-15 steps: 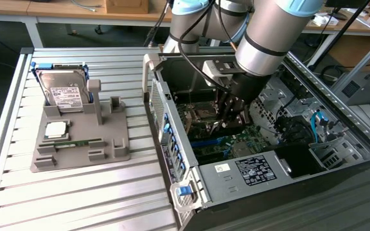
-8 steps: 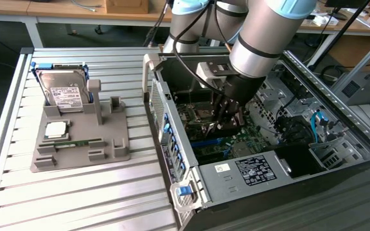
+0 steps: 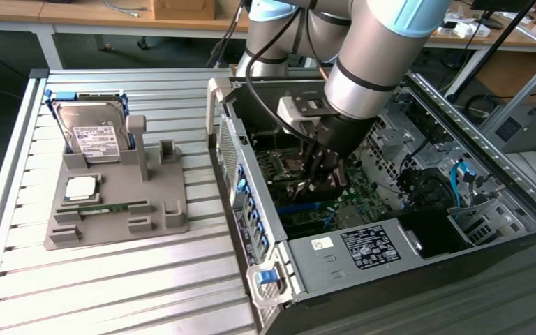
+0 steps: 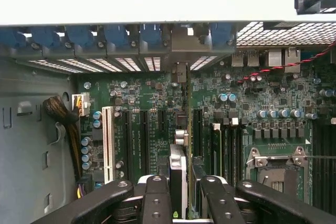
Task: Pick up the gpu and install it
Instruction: 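Insert the gpu into the slot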
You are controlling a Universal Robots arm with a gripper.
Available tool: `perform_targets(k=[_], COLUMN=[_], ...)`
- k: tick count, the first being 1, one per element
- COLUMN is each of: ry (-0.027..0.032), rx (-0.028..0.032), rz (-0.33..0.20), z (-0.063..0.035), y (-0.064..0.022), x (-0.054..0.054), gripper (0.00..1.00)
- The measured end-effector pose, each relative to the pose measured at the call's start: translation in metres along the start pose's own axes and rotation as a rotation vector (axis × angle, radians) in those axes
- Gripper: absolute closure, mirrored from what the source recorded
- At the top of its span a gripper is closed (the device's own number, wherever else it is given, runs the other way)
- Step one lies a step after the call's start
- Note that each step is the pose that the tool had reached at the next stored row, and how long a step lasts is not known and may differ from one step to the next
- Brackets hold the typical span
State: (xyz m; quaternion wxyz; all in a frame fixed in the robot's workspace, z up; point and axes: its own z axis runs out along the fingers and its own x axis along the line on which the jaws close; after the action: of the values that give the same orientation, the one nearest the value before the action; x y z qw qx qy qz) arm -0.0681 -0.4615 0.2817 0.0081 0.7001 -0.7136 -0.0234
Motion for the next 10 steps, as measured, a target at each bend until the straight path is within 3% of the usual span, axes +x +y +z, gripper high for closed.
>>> perform_targets(k=[10], ry=[0.0001], rx=[0.0000], rz=[0.001], z=[0.0025], y=[-0.0001], x=[0.0000], gripper=[0.73])
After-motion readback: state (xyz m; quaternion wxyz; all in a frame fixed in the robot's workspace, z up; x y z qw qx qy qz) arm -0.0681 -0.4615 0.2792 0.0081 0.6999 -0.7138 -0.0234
